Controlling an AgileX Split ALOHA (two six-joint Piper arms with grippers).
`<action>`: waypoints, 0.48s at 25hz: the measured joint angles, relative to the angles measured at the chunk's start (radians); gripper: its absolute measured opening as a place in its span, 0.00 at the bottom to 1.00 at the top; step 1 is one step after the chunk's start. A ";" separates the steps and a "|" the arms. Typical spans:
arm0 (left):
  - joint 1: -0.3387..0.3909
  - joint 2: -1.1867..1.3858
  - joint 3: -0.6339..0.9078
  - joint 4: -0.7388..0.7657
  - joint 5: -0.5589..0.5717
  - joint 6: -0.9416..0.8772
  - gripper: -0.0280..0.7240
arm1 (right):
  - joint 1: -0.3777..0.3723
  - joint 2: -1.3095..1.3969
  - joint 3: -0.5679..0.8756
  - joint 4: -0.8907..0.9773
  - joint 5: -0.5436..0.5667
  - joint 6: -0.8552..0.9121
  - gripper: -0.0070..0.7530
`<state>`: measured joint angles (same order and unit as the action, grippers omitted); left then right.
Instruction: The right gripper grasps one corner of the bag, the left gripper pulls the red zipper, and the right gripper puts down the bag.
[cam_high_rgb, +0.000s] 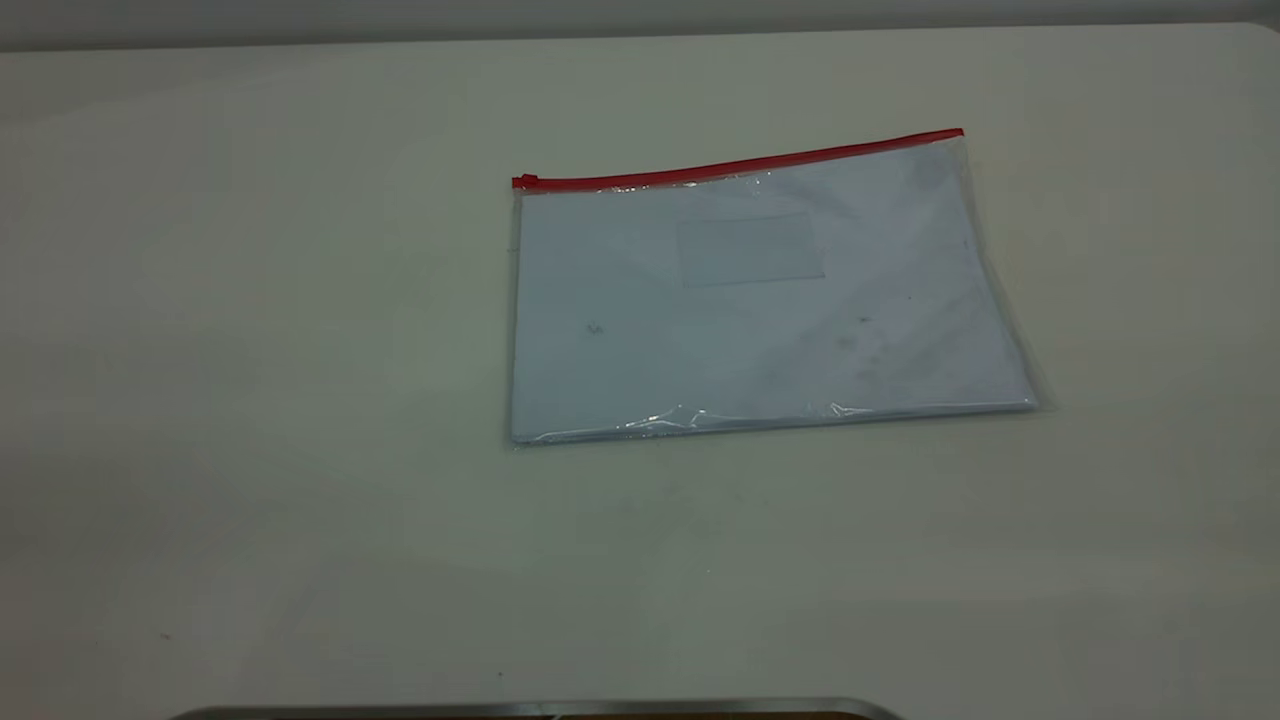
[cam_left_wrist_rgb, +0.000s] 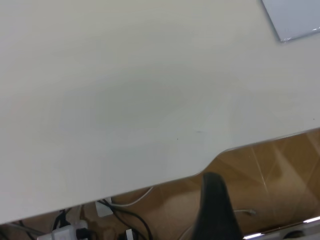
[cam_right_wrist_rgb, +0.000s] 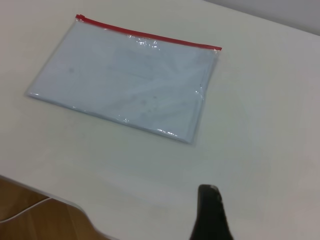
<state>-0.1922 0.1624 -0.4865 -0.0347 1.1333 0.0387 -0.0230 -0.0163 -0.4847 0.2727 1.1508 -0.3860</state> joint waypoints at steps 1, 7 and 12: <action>0.003 -0.003 0.000 0.000 0.000 0.000 0.82 | 0.000 0.000 0.000 0.000 0.000 0.000 0.77; 0.155 -0.098 0.000 0.000 0.000 0.000 0.82 | 0.000 0.000 0.000 0.000 0.000 0.000 0.77; 0.213 -0.180 0.000 0.000 0.003 -0.001 0.82 | 0.000 0.000 0.000 0.000 0.000 0.000 0.77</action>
<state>0.0212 -0.0178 -0.4865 -0.0347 1.1367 0.0378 -0.0230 -0.0163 -0.4847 0.2727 1.1508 -0.3860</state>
